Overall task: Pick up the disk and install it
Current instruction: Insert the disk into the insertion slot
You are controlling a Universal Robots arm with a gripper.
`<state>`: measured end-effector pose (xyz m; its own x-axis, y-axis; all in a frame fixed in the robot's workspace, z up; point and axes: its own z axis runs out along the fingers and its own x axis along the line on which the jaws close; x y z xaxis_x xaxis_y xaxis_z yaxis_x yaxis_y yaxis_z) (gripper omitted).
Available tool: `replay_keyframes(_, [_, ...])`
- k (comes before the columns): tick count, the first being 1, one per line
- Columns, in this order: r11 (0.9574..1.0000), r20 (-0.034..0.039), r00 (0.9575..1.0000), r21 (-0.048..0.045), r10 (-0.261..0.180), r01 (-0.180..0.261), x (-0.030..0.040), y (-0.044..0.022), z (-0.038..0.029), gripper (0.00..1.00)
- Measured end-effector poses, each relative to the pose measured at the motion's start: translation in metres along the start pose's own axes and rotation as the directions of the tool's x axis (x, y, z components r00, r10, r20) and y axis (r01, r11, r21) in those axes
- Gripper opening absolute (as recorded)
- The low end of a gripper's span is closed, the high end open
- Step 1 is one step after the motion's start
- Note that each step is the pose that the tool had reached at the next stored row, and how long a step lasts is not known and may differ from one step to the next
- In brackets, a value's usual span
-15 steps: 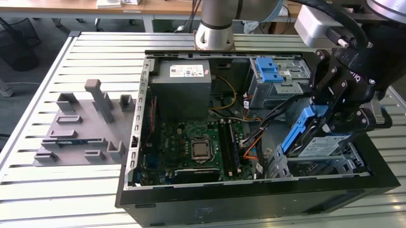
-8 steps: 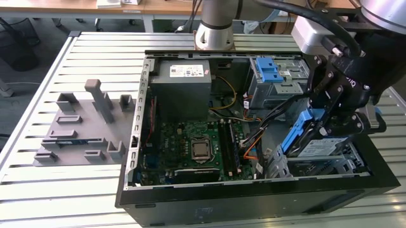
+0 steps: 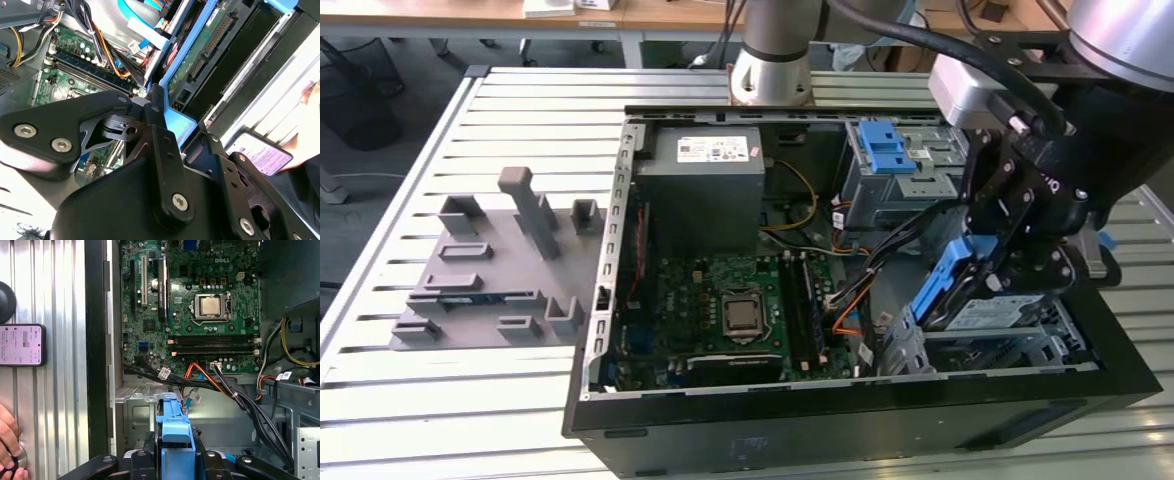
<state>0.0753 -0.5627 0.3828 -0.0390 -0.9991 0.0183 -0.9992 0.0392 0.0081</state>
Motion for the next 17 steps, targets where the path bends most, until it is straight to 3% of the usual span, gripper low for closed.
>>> replay_keyframes(10, [1.0000,-0.0003,1.0000,0.0000,0.000,0.000,0.0000,0.0000,0.0019,0.36])
replay_keyframes(17, [1.0000,-0.0002,1.0000,-0.0001,0.000,0.000,-0.0001,0.0000,0.0078,0.36])
